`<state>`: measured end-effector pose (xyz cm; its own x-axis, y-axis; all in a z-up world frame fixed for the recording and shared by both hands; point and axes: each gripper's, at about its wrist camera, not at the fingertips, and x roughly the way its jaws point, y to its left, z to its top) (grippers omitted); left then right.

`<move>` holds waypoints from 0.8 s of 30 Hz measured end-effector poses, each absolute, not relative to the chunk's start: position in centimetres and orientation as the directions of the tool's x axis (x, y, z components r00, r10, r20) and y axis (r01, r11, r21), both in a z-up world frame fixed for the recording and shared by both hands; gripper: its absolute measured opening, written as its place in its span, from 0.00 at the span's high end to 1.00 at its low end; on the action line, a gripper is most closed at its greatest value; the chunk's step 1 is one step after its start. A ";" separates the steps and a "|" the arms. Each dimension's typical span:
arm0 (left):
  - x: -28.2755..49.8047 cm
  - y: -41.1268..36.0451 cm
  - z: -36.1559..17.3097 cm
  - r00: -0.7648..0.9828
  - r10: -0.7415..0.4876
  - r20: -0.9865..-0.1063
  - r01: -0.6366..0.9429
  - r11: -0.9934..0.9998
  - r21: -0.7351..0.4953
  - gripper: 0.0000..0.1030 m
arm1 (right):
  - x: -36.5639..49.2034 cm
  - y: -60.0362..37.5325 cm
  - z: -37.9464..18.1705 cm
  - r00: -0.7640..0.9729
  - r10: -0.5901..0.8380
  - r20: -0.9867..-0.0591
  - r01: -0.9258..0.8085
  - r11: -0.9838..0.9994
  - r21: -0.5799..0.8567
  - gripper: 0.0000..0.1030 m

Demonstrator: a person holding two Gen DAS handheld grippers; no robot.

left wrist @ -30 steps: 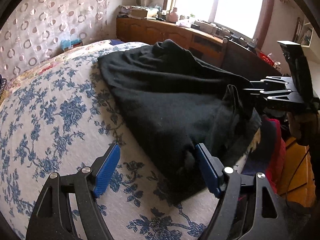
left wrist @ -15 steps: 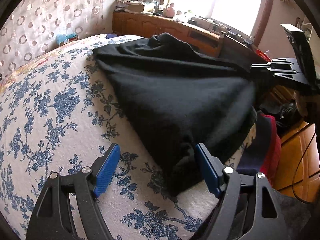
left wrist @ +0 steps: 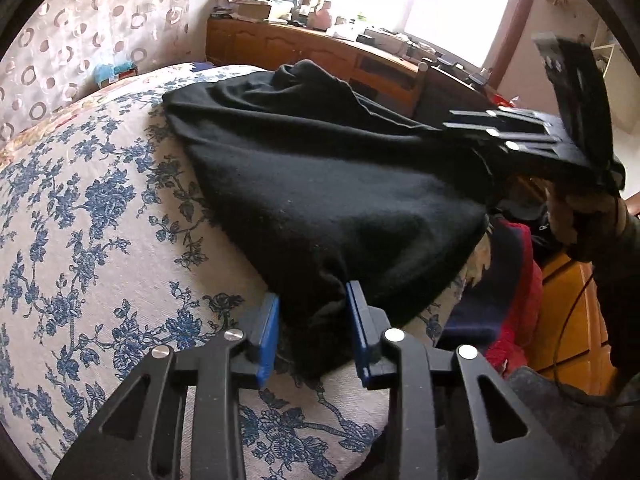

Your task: Fold small clothes

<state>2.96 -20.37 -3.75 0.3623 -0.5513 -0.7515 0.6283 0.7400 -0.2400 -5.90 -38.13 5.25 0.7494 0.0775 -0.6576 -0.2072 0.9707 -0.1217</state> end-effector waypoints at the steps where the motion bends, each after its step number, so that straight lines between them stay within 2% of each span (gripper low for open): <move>1: 2.9 -20.4 -3.7 0.363 -0.550 -0.752 0.628 0.741 -0.239 0.68 | -5.5 -37.8 5.3 0.753 0.087 -0.652 -0.213 0.970 -0.117 0.63; 7: 2.8 -20.3 -3.7 0.370 -0.545 -0.752 0.621 0.747 -0.236 0.68 | -0.6 -36.5 4.9 0.772 0.107 -0.626 -0.247 0.959 -0.141 0.63; 18: 2.7 -20.3 -3.8 0.376 -0.543 -0.751 0.621 0.749 -0.230 0.68 | 8.3 -36.8 3.4 0.703 0.105 -0.704 -0.244 0.965 -0.100 0.64; 20: 2.7 -20.3 -3.8 0.376 -0.544 -0.750 0.622 0.749 -0.231 0.68 | 9.5 -37.4 3.3 0.687 0.117 -0.717 -0.238 0.969 -0.071 0.73; 21: 2.7 -20.3 -3.9 0.376 -0.544 -0.750 0.622 0.748 -0.231 0.68 | 9.9 -37.8 3.3 0.678 0.131 -0.723 -0.243 0.969 -0.052 0.86; 22: 2.7 -20.3 -3.8 0.376 -0.544 -0.750 0.622 0.748 -0.231 0.68 | 10.2 -38.0 3.2 0.671 0.145 -0.727 -0.251 0.967 -0.039 0.94; 24: 2.7 -20.4 -3.8 0.377 -0.544 -0.750 0.622 0.748 -0.231 0.68 | 10.7 -38.6 3.5 0.681 0.128 -0.721 -0.241 0.969 -0.055 0.97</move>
